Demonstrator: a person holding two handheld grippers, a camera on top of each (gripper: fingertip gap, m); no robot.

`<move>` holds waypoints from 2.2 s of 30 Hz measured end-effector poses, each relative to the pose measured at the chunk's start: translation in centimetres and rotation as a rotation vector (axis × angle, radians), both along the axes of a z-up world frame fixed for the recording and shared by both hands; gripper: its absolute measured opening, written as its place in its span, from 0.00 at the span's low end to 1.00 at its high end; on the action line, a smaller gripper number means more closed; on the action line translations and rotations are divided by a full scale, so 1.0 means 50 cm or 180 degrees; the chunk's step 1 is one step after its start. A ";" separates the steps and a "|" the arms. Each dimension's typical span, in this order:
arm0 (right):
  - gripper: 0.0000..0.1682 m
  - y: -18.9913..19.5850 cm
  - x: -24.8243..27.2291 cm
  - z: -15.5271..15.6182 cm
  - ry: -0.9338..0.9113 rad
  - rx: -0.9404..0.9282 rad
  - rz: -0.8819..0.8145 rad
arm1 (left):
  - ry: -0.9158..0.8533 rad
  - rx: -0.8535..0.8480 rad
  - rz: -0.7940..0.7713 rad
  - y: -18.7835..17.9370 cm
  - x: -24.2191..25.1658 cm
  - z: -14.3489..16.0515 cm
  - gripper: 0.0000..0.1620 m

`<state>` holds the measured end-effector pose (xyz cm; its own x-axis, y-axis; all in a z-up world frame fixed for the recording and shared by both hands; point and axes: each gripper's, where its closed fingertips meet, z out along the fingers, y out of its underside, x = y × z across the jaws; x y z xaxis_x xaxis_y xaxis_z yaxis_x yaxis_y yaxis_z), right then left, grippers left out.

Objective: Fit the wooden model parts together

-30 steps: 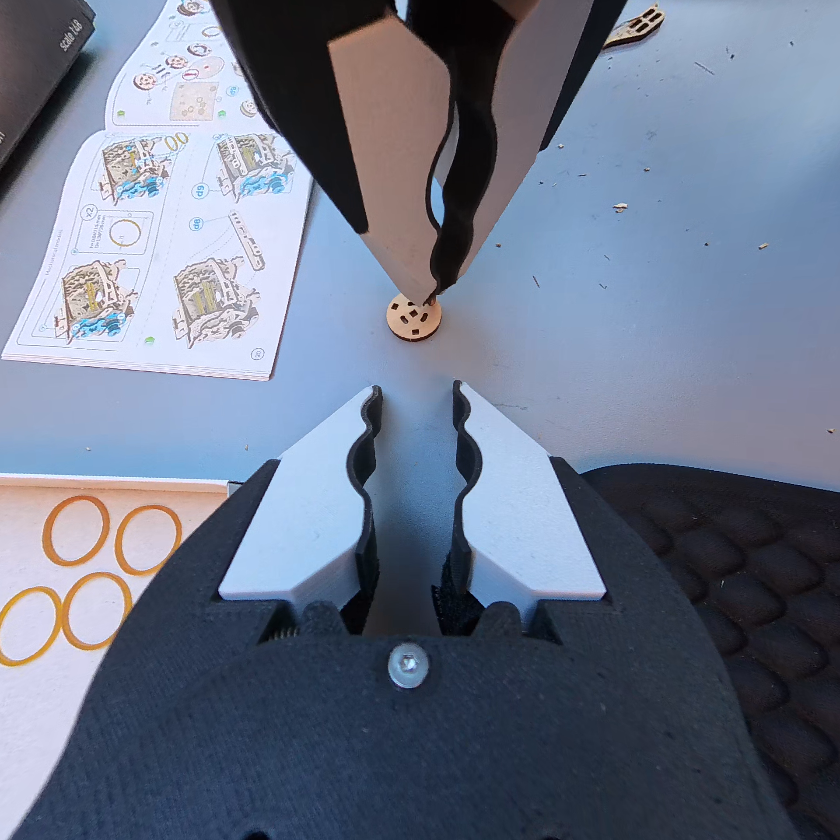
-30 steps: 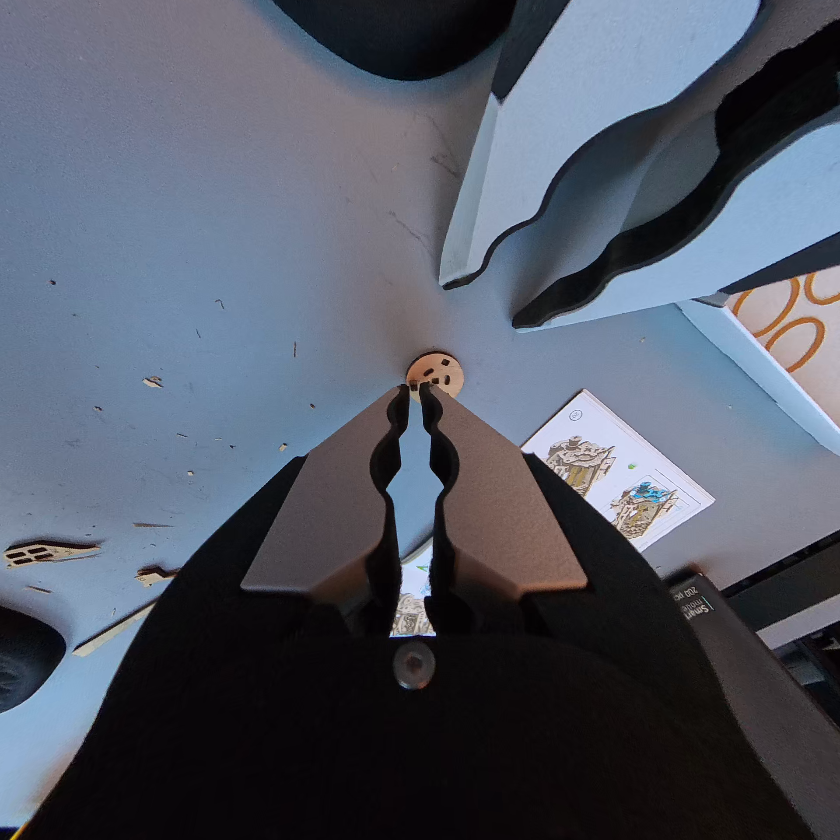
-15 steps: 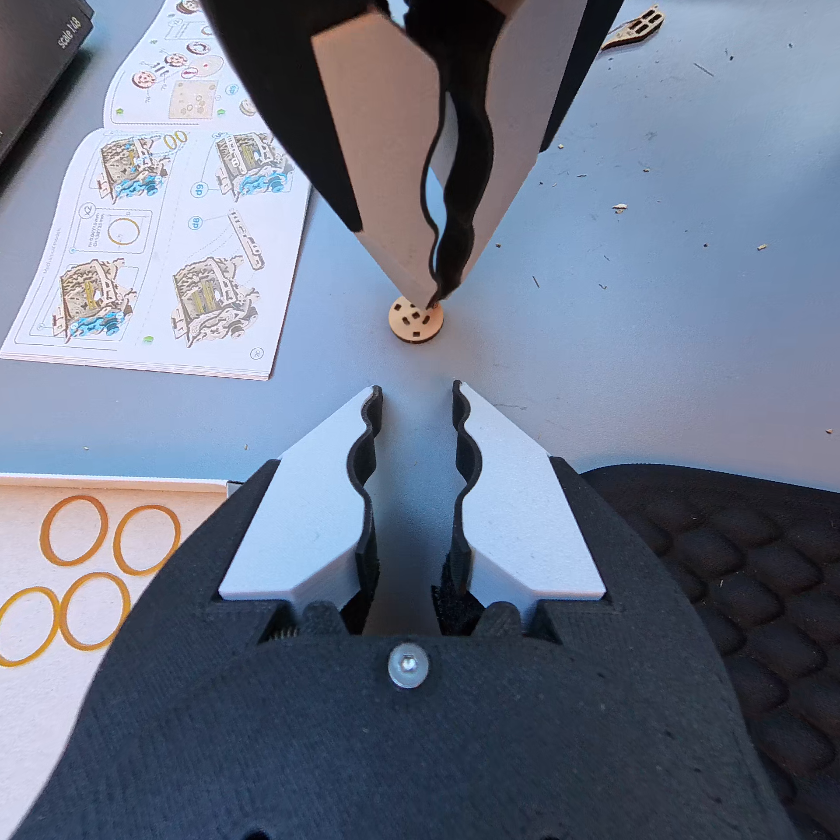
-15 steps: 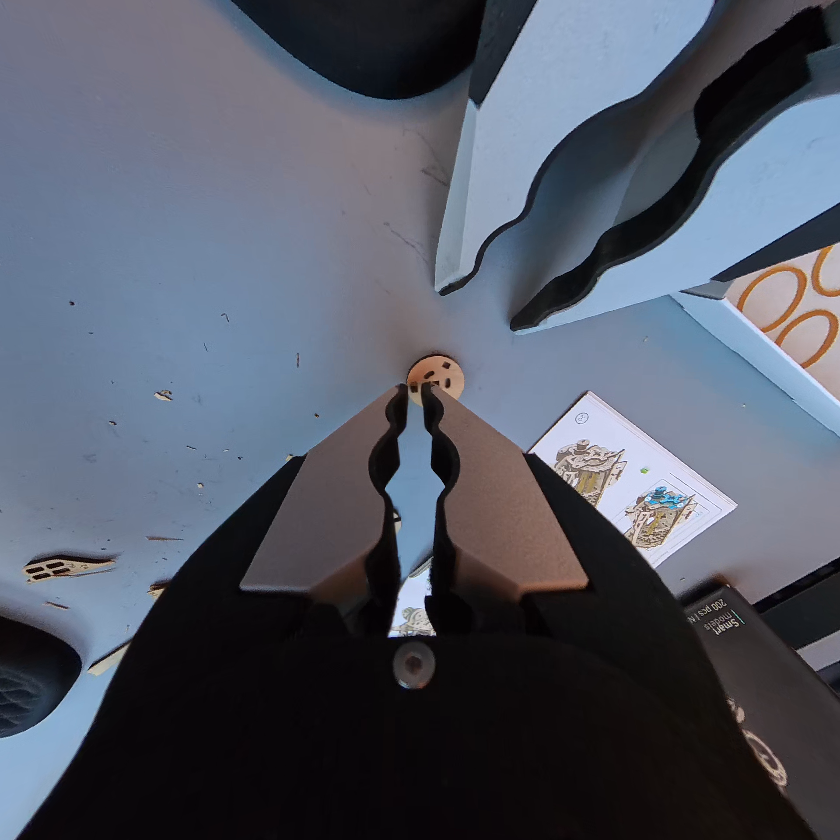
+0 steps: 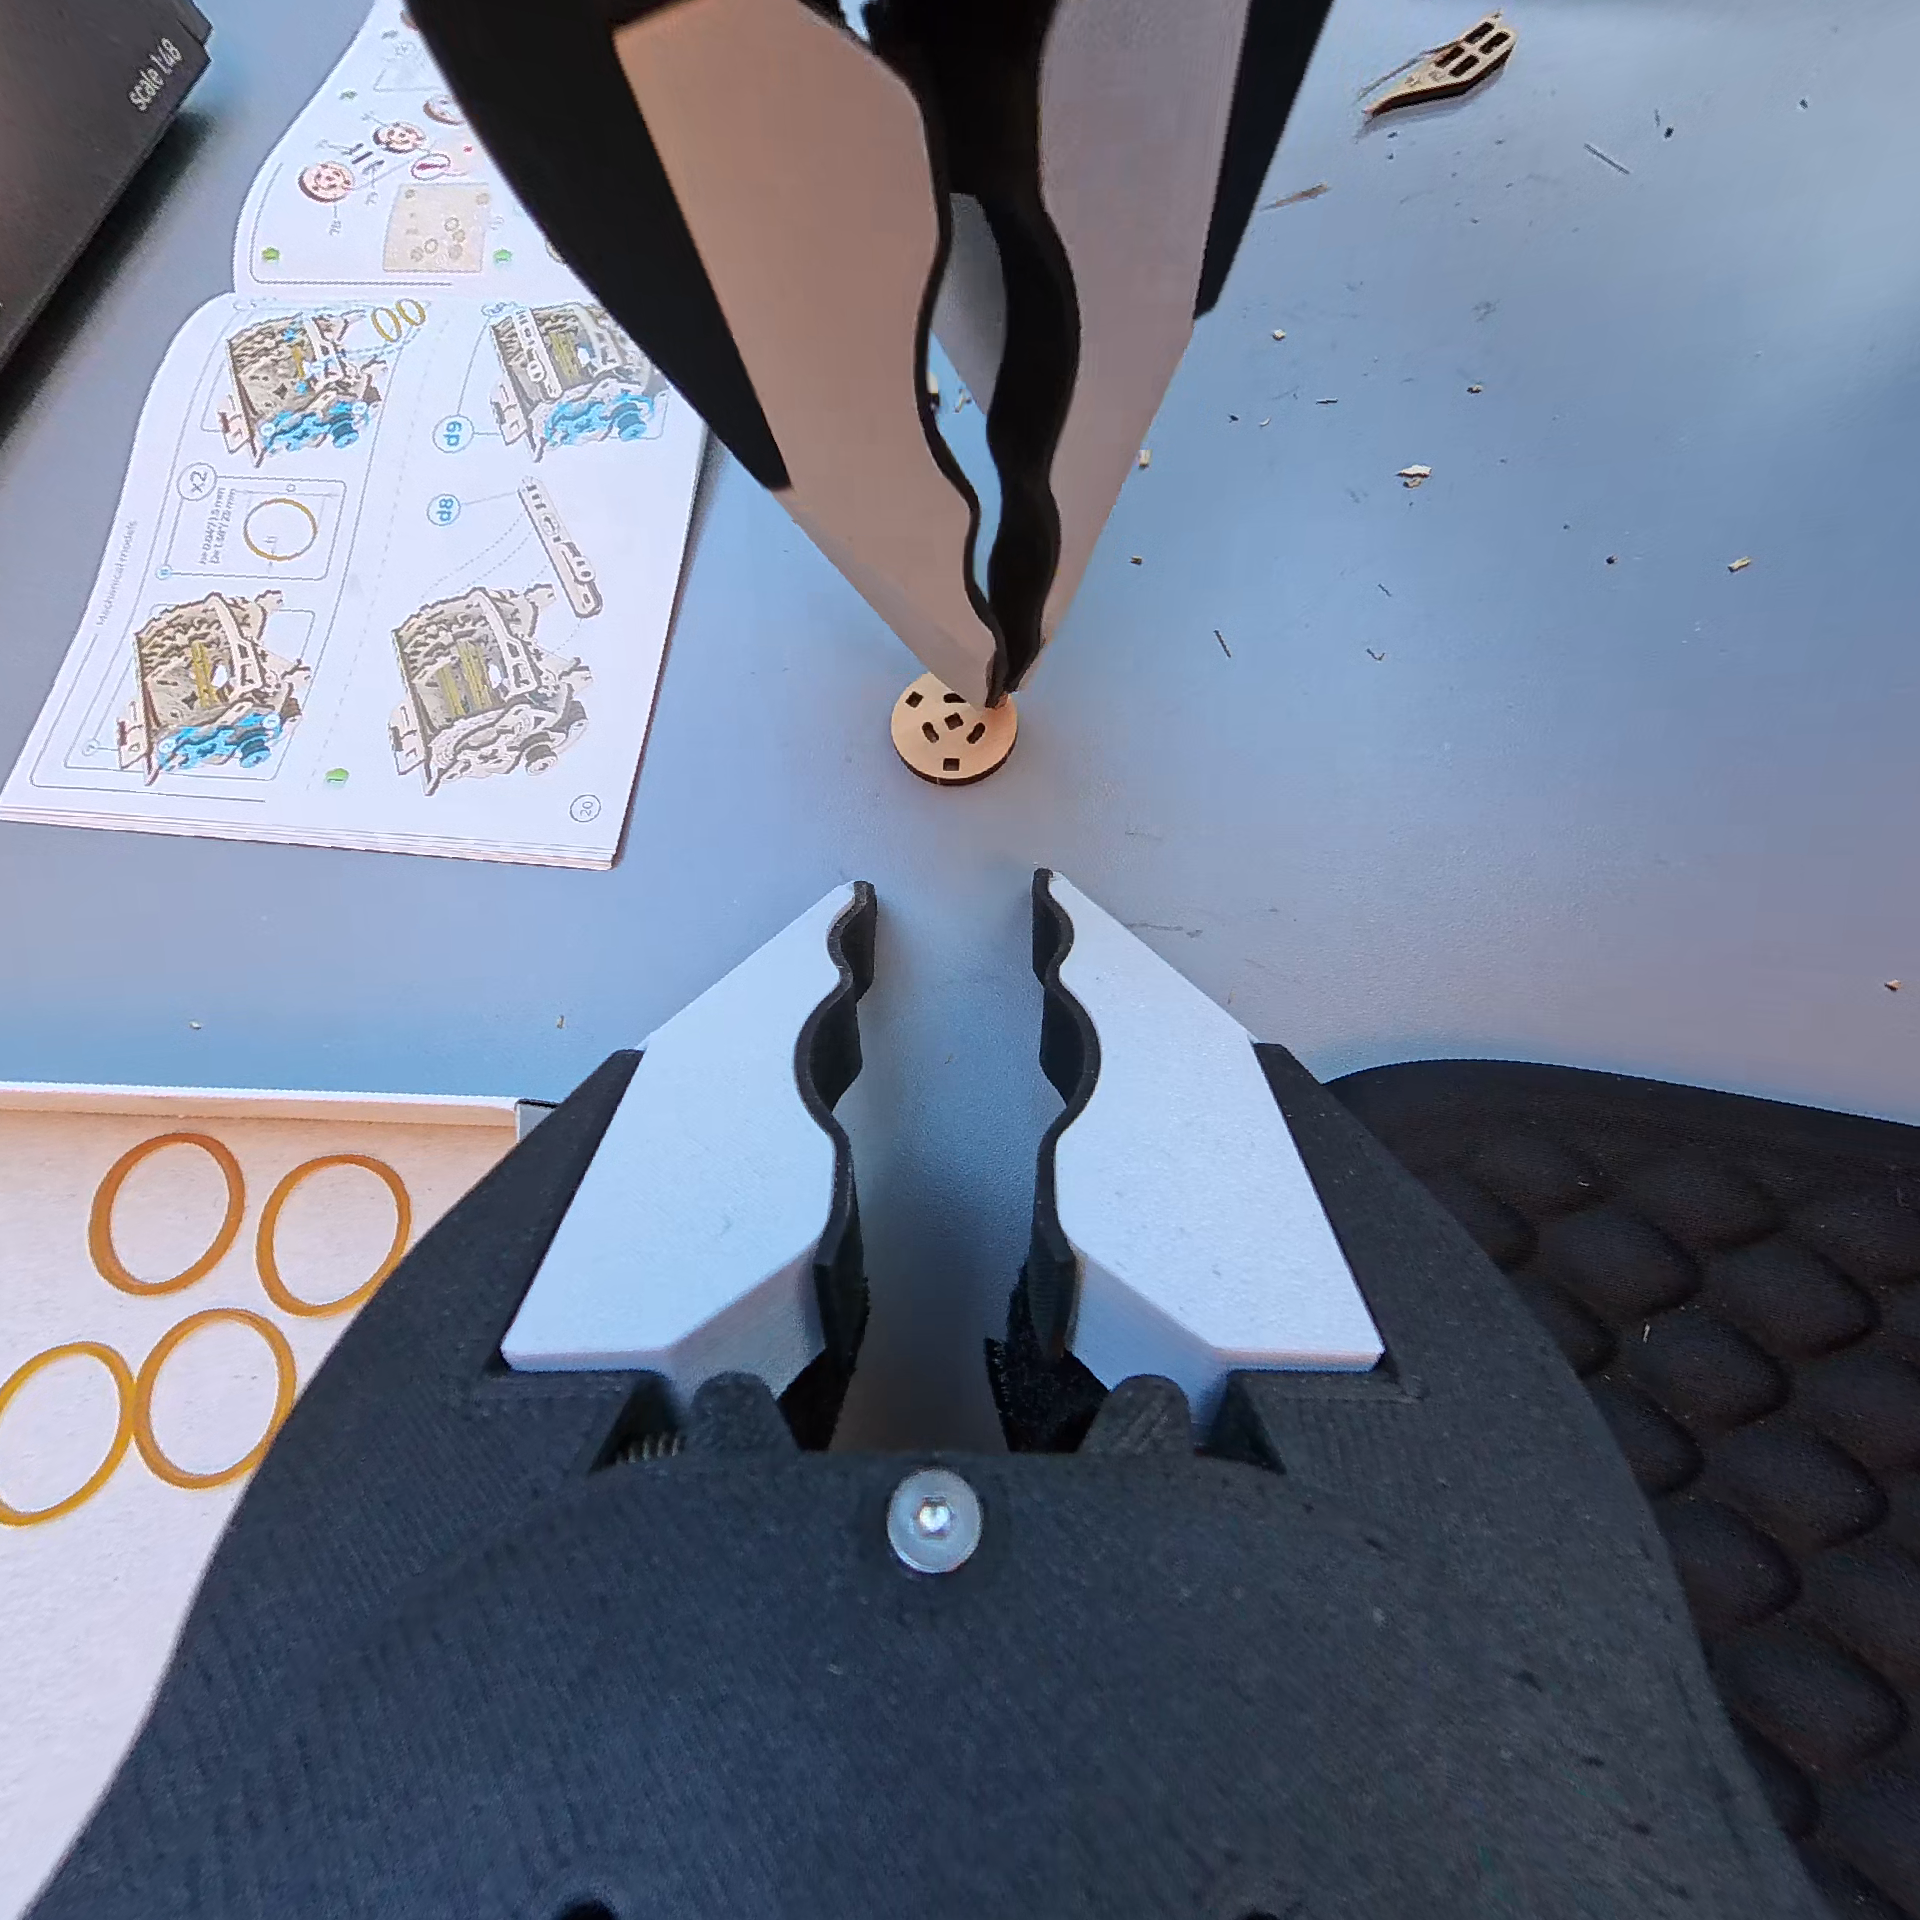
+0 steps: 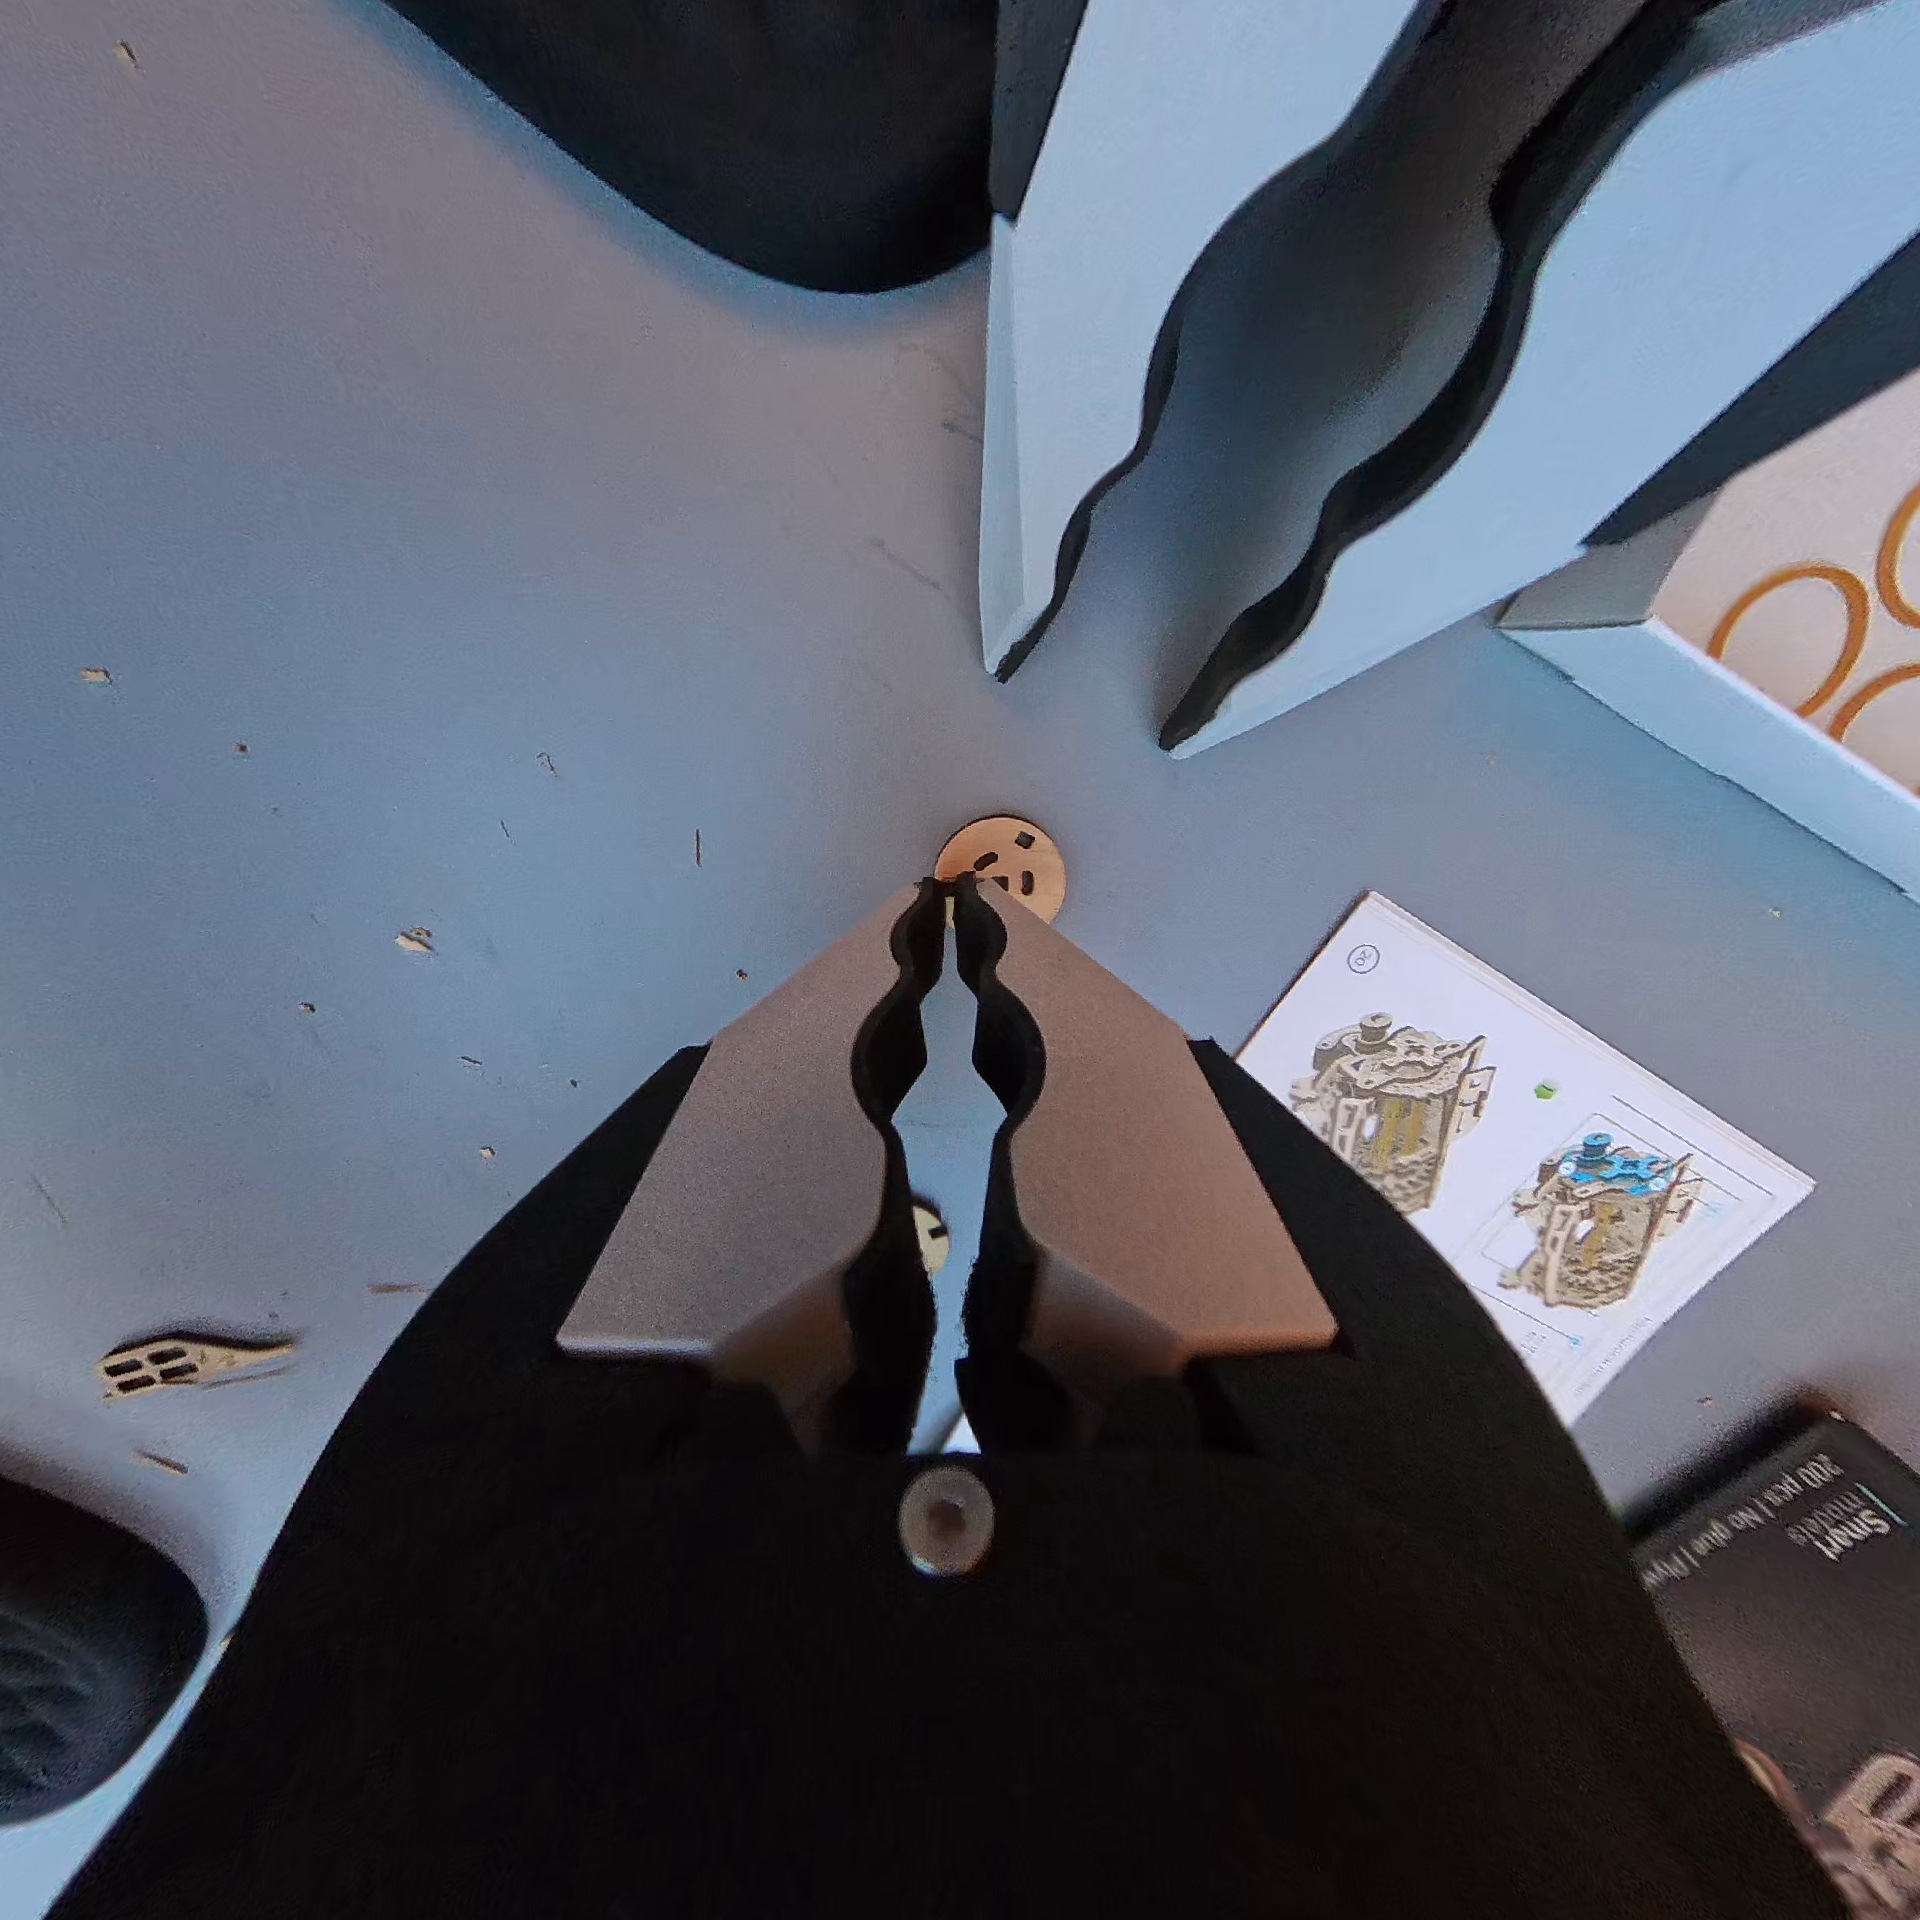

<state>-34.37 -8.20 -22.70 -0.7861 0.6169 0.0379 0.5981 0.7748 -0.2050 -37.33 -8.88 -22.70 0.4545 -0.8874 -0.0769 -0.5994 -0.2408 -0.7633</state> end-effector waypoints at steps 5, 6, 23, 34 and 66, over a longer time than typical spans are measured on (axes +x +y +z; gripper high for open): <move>0.01 0.001 0.001 0.001 0.0225 -0.0251 -0.0071 | -0.0002 -0.0003 0.0000 0.000 0.000 0.000 0.18; 0.01 0.001 0.001 0.001 0.0266 -0.0292 -0.0085 | -0.0001 -0.0002 0.0000 0.000 0.000 0.000 0.18; 0.01 0.000 0.001 0.002 0.0552 -0.0580 -0.0226 | 0.0204 0.0571 -0.0239 0.011 0.075 0.006 0.10; 0.04 -0.002 -0.004 0.011 0.0377 -0.0316 -0.0123 | 0.0226 0.0528 -0.0149 0.012 0.069 0.003 0.03; 0.01 0.003 0.001 0.002 0.0341 -0.0404 -0.0094 | 0.0238 0.0553 -0.0078 0.017 0.069 0.002 0.00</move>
